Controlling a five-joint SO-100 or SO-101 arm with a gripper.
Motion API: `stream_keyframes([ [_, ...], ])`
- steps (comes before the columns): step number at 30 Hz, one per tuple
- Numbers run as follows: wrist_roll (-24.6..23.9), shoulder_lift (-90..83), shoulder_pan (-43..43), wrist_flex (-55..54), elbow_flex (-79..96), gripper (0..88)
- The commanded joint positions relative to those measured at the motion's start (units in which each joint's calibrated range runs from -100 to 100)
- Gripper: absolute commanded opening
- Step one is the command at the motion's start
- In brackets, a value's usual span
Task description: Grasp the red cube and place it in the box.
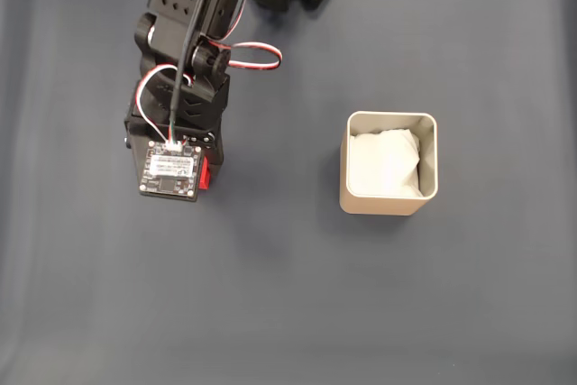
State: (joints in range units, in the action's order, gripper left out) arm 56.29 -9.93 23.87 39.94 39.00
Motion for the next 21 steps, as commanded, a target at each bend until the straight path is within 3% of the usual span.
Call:
stream_keyframes([
  [1,-0.2,-4.4,-0.7,2.4,-2.7,0.4],
  [21,-1.7,-24.1,-10.3,28.5,-9.3,0.4],
])
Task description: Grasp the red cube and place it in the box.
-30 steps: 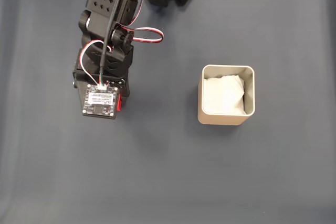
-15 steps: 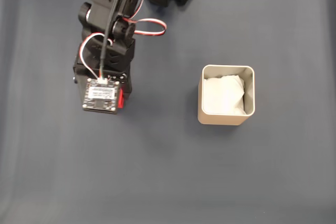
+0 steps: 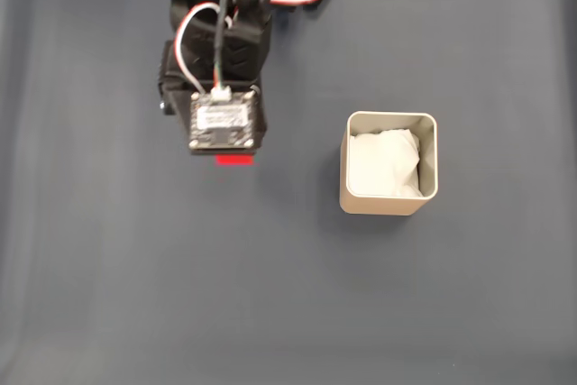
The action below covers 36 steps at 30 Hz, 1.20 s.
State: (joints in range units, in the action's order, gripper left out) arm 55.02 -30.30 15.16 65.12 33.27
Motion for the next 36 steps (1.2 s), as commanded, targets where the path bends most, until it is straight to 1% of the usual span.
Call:
stream_keyframes([
  [1,-0.4,-4.5,-2.2,4.4,-4.0,0.4],
  [10,-0.5,-7.7,-8.6,14.0,-12.0,0.4],
  [16,-0.4,-8.0,-13.3,17.4,-16.5,0.3],
  [27,-0.1,-8.9,-22.3,18.8,-17.3,0.3],
  [36,0.4,-5.2,-26.0,16.1,-17.9,0.3],
])
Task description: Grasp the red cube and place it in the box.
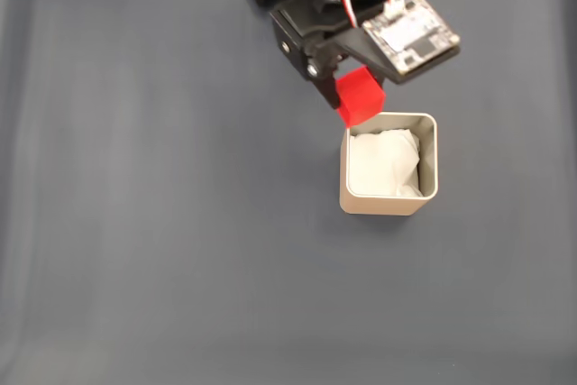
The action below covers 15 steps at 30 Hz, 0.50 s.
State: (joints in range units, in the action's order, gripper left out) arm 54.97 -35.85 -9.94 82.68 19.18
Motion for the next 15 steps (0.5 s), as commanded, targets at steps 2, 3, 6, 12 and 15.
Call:
stream_keyframes([
  [2,0.5,1.4,-1.3,-2.4,-3.8,0.3],
  [3,0.6,1.8,-1.5,-2.9,-3.8,0.3],
  [6,0.7,3.4,-1.6,-4.2,-4.4,0.3],
  [12,0.8,6.4,-2.0,-5.9,-5.8,0.3],
  [15,0.6,8.1,-2.0,-6.9,-6.8,0.3],
])
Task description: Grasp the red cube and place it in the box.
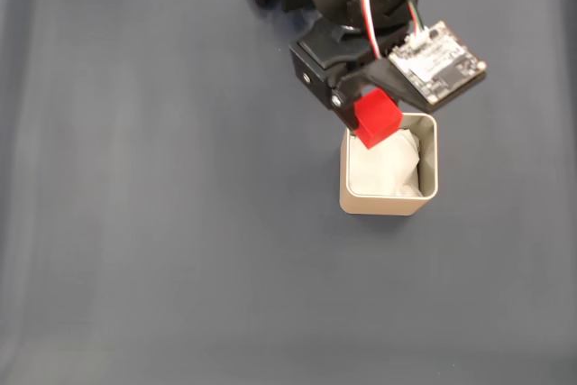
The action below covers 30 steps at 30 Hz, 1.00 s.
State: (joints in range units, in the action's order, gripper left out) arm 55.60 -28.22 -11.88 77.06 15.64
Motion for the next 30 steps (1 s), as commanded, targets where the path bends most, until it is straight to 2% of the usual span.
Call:
stream_keyframes([
  [1,0.0,1.1,0.0,-1.5,-3.8,0.3],
  [30,-0.5,3.7,-2.0,-6.1,-4.1,0.3],
])
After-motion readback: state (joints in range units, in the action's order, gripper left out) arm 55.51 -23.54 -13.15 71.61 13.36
